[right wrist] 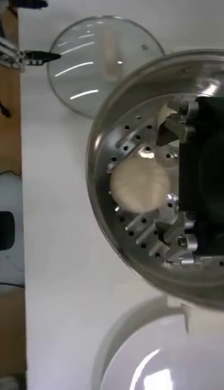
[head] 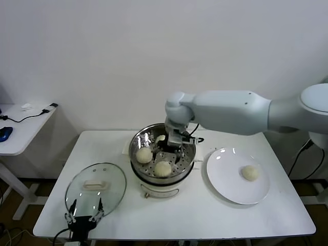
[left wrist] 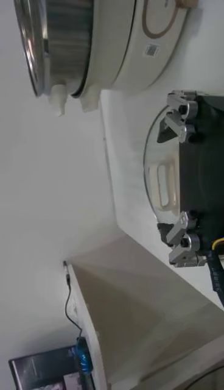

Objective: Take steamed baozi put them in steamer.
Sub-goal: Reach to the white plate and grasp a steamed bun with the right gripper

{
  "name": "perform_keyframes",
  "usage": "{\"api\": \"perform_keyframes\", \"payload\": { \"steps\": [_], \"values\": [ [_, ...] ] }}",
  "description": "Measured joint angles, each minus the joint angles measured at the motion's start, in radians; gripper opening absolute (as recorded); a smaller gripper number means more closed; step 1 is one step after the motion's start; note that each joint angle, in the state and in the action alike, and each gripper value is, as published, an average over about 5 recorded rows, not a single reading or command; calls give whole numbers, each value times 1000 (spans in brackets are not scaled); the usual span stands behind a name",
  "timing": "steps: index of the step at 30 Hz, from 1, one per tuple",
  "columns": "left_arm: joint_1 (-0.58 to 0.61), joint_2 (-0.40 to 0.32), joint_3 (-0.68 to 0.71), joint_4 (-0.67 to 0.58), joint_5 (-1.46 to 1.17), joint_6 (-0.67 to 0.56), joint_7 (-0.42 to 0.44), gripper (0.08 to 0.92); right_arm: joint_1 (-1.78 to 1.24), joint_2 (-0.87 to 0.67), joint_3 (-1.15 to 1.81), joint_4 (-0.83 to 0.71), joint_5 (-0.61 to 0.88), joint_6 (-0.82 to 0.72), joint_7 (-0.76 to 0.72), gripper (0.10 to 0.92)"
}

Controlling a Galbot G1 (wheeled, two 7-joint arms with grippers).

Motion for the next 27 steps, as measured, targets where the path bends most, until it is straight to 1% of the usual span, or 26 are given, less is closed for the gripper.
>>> {"api": "perform_keyframes", "payload": {
  "steps": [6, 12, 21, 27],
  "values": [
    [-8, 2, 3, 3, 0, -1, 0, 823, 68, -94, -21, -100, 139, -91, -58, 823],
    [-15, 2, 3, 1, -3, 0, 1, 823, 94, -222, -69, -152, 203, -224, -66, 823],
    [-18, 1, -11, 6, -8, 3, 2, 823, -9, -432, -75, -148, 167, -397, -36, 823],
    [-17, -2, -19, 9, -8, 3, 1, 823, -150, -508, -9, -169, 103, -463, -15, 823]
  ]
}}
